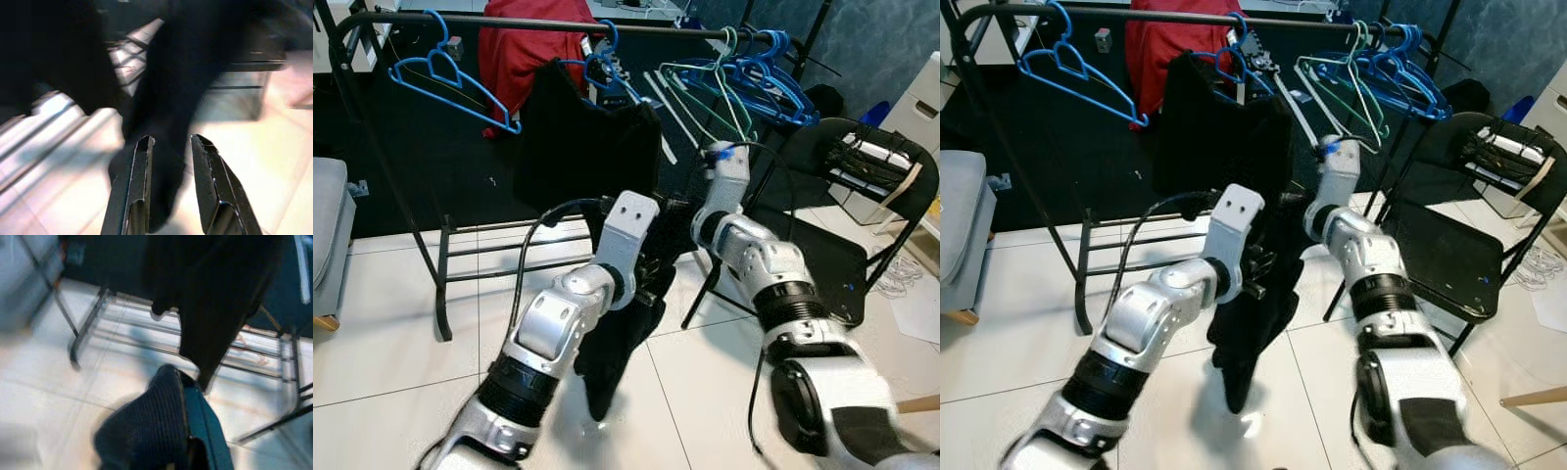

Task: Hang hanger

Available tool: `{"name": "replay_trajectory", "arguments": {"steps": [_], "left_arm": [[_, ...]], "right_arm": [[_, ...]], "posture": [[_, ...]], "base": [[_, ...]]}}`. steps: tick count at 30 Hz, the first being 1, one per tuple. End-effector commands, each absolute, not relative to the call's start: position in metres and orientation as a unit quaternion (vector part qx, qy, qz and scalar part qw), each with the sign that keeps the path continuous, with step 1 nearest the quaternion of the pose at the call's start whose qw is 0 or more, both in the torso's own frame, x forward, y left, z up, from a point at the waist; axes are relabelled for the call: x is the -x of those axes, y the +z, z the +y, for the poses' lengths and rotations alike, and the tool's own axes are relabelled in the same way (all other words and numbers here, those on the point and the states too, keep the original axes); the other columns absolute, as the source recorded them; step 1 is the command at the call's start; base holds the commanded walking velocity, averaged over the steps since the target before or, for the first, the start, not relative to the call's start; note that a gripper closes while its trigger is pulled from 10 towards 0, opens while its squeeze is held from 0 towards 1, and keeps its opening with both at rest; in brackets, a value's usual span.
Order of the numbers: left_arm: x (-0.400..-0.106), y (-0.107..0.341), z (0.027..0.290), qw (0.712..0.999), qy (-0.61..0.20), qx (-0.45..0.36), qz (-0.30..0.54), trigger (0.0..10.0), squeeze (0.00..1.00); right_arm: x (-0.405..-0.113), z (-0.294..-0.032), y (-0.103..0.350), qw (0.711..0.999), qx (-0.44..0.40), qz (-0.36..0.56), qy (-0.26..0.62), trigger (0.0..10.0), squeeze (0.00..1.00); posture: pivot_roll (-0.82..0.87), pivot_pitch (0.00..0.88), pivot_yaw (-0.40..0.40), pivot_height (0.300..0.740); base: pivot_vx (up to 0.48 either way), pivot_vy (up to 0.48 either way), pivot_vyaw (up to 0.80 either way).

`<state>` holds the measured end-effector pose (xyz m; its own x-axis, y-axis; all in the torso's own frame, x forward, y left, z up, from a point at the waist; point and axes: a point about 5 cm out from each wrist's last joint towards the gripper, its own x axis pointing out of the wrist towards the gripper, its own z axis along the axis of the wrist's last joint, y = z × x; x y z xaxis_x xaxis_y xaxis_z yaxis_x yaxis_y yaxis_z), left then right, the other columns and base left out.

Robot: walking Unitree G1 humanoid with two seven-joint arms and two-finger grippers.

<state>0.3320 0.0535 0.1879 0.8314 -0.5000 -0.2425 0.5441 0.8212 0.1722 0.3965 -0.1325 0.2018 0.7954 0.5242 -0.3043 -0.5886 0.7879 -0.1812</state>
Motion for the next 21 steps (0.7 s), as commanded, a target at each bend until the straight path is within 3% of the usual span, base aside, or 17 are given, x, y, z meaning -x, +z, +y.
{"name": "replay_trajectory", "arguments": {"steps": [1, 3, 4, 11, 19, 20, 21], "left_arm": [[-0.331, 0.179, 0.056, 0.945, -0.277, -0.142, 0.101, 10.0, 0.00], [-0.335, 0.168, 0.084, 0.948, -0.233, -0.184, 0.118, 10.0, 0.00], [-0.336, 0.163, 0.100, 0.948, -0.208, -0.203, 0.128, 10.0, 0.00], [-0.332, 0.154, 0.137, 0.947, -0.173, -0.223, 0.153, 10.0, 0.00], [-0.321, 0.149, 0.132, 0.932, -0.232, -0.225, 0.162, 10.0, 0.00], [-0.317, 0.154, 0.120, 0.928, -0.278, -0.208, 0.134, 10.0, 0.00], [-0.317, 0.154, 0.120, 0.928, -0.278, -0.208, 0.134, 10.0, 0.00]], "right_arm": [[-0.389, -0.133, 0.191, 0.897, 0.227, 0.132, 0.354, 0.0, 0.00], [-0.377, -0.154, 0.176, 0.819, 0.357, 0.164, 0.418, 0.0, 0.00], [-0.372, -0.165, 0.170, 0.792, 0.383, 0.193, 0.434, 0.0, 0.00], [-0.357, -0.191, 0.159, 0.762, 0.350, 0.279, 0.468, 0.0, 0.00], [-0.346, -0.203, 0.156, 0.731, 0.301, 0.338, 0.510, 0.0, 0.00], [-0.337, -0.198, 0.156, 0.704, 0.258, 0.349, 0.563, 0.0, 0.00], [-0.337, -0.198, 0.156, 0.704, 0.258, 0.349, 0.563, 0.0, 0.00]], "posture": [[-0.13, 0.131, -0.112, 0.740], [-0.14, 0.132, -0.112, 0.740], [-0.13, 0.133, -0.113, 0.740], [-0.14, 0.134, -0.112, 0.740], [-0.13, 0.137, -0.112, 0.740], [-0.14, 0.138, -0.114, 0.740], [-0.14, 0.138, -0.114, 0.740]], "base": [[0.000, 0.000, 0.00], [0.000, 0.000, 0.00], [0.000, 0.000, 0.00], [0.000, 0.000, 0.00], [0.000, 0.000, 0.00], [0.000, 0.000, 0.00], [0.000, 0.000, 0.00]]}}
